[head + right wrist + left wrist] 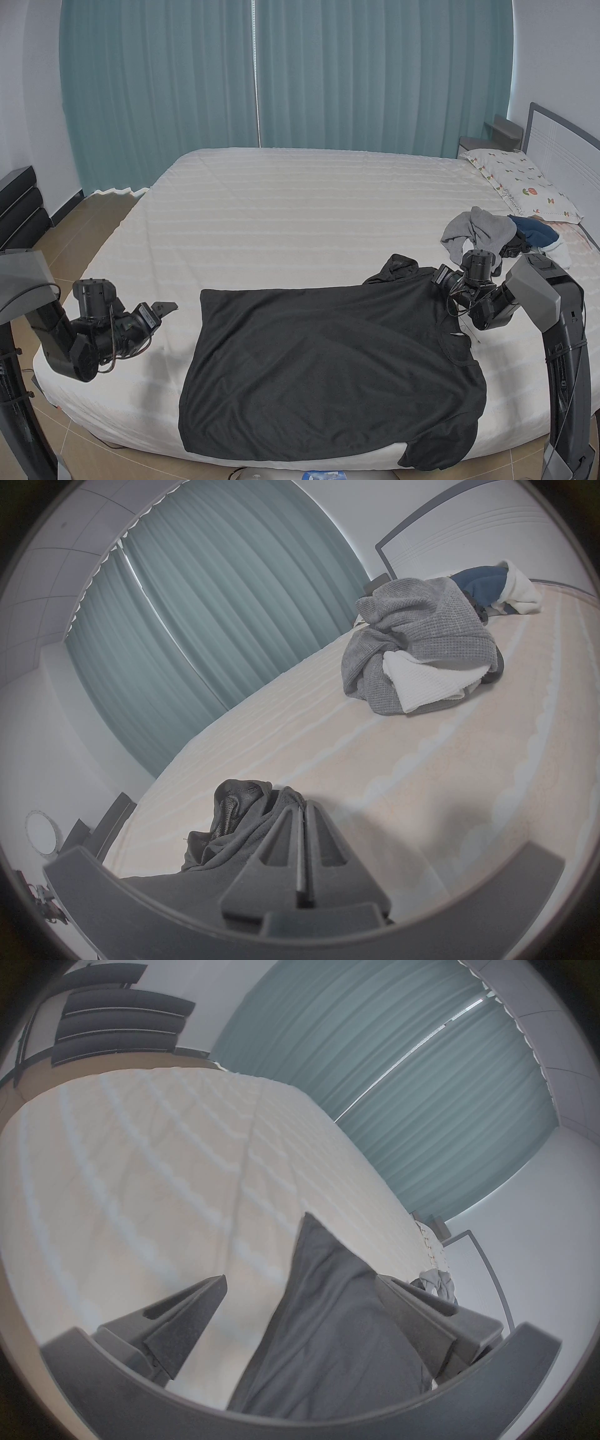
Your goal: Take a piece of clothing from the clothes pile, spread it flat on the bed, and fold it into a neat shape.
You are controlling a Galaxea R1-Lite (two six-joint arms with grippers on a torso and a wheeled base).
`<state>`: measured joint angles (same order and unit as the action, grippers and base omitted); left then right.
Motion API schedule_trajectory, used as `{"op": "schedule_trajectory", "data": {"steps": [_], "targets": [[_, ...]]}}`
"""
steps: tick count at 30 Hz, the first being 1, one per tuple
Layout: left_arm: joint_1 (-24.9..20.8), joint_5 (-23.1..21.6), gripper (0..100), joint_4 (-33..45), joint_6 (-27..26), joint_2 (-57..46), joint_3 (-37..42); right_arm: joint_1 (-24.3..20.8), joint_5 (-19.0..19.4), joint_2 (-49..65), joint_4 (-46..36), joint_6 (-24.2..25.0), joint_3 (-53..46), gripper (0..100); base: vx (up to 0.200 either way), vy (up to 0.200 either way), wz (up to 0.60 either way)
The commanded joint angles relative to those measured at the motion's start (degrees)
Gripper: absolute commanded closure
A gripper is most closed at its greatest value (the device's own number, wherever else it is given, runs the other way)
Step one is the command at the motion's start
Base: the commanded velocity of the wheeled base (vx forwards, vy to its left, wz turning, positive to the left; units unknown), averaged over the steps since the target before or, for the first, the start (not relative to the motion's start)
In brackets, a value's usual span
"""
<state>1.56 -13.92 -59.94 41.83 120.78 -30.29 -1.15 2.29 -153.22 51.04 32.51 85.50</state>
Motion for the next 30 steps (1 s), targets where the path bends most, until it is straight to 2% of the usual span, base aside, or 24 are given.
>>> {"op": "schedule_trajectory", "data": {"steps": [1, 5, 10, 12, 13, 16, 20, 30], "targets": [[-3.8, 1.1, 0, 9.7, 0.1, 8.1, -19.0, 0.7, -1.7, -0.4, 1.0, 0.3, 0.2, 100, 0.000, 0.000, 0.00], [-5.4, 2.3, 0, 12.1, 0.0, 14.5, -29.0, 0.9, -2.2, -0.7, 1.1, 0.3, 0.1, 100, 0.000, 0.000, 0.00], [-8.3, 5.8, 0, 18.8, -0.3, 22.7, -42.8, 1.1, -2.4, -0.8, 1.1, 1.2, -0.4, 100, 0.000, 0.000, 0.00], [-8.8, 6.4, 0, 19.7, -0.3, 23.6, -44.2, 1.2, -2.4, -0.8, 1.1, 1.5, -0.3, 100, 0.000, 0.000, 0.00], [-9.9, 8.3, 0, 21.7, -0.4, 27.2, -49.5, 1.1, -2.4, -0.9, 1.1, 2.2, -0.4, 100, 0.000, 0.000, 0.00], [-10.1, 10.9, 0, 23.6, -0.4, 31.0, -55.5, 1.1, -2.4, -0.8, 1.2, 2.2, -1.0, 100, 0.000, 0.000, 0.00], [-10.5, 13.6, 0, 27.9, -0.6, 32.5, -58.4, 1.1, -2.4, -0.6, 1.8, 2.4, -1.2, 100, 0.000, 0.000, 0.00], [-10.4, 13.7, 0, 27.9, -0.5, 32.8, -59.4, 0.4, -2.5, -0.7, 1.9, 2.7, -1.2, 100, 0.000, 0.000, 0.00]]}}
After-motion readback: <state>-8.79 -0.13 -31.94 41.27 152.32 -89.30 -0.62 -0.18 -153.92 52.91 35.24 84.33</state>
